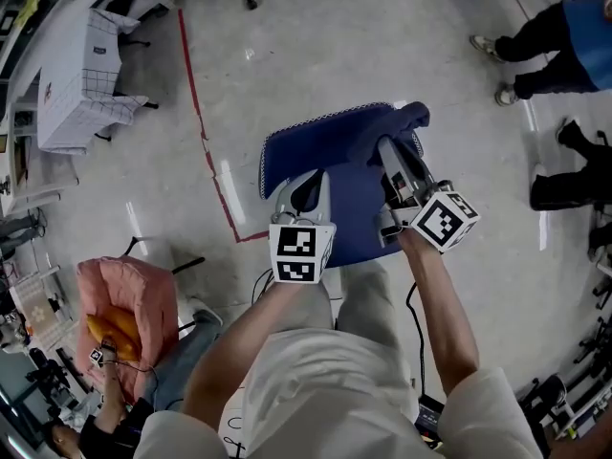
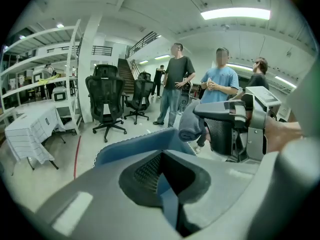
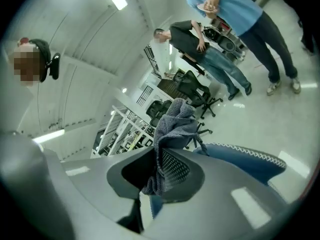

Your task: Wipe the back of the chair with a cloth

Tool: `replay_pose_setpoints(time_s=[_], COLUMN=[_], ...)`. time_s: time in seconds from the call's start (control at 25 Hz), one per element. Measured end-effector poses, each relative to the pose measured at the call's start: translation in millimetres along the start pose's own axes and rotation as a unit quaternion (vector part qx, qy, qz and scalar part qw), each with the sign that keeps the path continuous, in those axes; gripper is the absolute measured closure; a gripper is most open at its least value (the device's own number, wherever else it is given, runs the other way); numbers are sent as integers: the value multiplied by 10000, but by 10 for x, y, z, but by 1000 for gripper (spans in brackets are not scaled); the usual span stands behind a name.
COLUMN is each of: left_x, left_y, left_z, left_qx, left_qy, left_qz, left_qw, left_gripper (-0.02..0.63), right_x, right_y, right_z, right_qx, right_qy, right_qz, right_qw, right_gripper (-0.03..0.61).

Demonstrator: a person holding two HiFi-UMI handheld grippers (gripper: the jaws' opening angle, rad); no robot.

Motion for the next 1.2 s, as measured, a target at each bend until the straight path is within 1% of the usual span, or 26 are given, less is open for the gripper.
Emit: replay_pose_setpoints(time_s=[0.12,0.24,0.48,0.6,0.68,0.76,0.84,0.92,1.0,1.08,1.12,1.2], left_x=[9,138,389,464,526,648,809,919,958,973,986,1027], left_y=[-146,-350,-786,-937,-1053,-1171,-1270,-1364,-1486,-1622,-1681,-1796], left_z=[63,178,492,591,571,551,606,658,651,638,649,676], left_qx=[34,144,411,508,524,491,536,636,728,800,831,883], left_qy=[-34,-66,-74,-3,-84,-144,-46,14,12,18,44,106], left_qz=[-67,-157,-377,-517,-641,-761,-857,-911,-897,-852,-833,-801], left_qw=[10000,9998,9984,9974,9965,9958,9949,9938,9933,9931,9930,9928], left_gripper=[614,614,614,614,614,614,614,614,614,614,614,614], right_x=[-244,-521,-1200,-1481,-1579,-1621,-1664,-1729,-1812,-1911,-1960,-2047], right_y=[-98,-290,-695,-844,-961,-1108,-1268,-1414,-1532,-1615,-1642,-1691], right_z=[8,43,132,83,-42,-131,-110,-77,-114,-168,-181,-193], right_qx=[-15,-134,-192,-234,-338,-448,-452,-391,-363,-383,-388,-387], right_qy=[-639,-1173,-2128,-2428,-2497,-2481,-2517,-2670,-2943,-3290,-3440,-3622], right_qz=[-61,-78,148,317,350,277,172,52,-110,-247,-268,-242], right_qw=[9979,9930,9768,9693,9671,9673,9666,9629,9550,9432,9378,9310], right_gripper=[517,517,517,515,515,517,515,517,517,517,517,517])
Point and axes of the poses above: the fingertips, and each gripper's own axes: y forward along the fingers, x to its right, z out of its top, the point moved 7 cm from there along -y, backward along the fingers
